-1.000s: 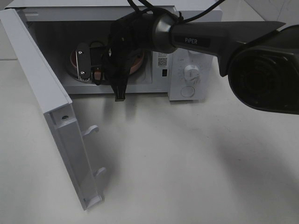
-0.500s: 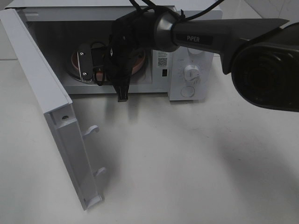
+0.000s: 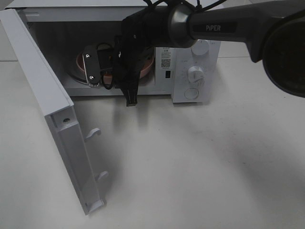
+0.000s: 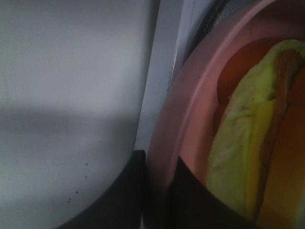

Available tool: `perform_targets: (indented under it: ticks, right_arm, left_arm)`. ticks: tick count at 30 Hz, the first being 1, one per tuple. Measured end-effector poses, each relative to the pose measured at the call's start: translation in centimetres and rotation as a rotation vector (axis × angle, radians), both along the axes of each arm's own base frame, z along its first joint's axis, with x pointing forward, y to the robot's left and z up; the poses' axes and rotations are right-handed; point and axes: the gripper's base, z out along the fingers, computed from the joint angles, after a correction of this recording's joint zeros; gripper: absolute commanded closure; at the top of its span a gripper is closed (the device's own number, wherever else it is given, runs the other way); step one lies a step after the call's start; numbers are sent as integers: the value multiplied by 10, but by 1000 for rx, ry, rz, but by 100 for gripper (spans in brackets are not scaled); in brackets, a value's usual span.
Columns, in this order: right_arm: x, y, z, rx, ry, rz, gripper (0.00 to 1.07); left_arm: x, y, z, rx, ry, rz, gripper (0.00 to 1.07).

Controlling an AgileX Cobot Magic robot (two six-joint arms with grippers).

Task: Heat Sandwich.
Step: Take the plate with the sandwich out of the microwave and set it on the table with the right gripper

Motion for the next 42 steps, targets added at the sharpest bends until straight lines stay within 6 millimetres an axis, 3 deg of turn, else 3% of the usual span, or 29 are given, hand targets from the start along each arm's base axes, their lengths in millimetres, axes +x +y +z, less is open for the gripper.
perform_targets:
  ticks: [23,42]
  right_arm:
    - [-48,-28,9,-17,-107,176,107]
    - [-106,-49,18,-17,-127,265,107]
  left_arm:
    - [0,0,0,0,0,0,6]
    - [0,0,0,0,0,0,6]
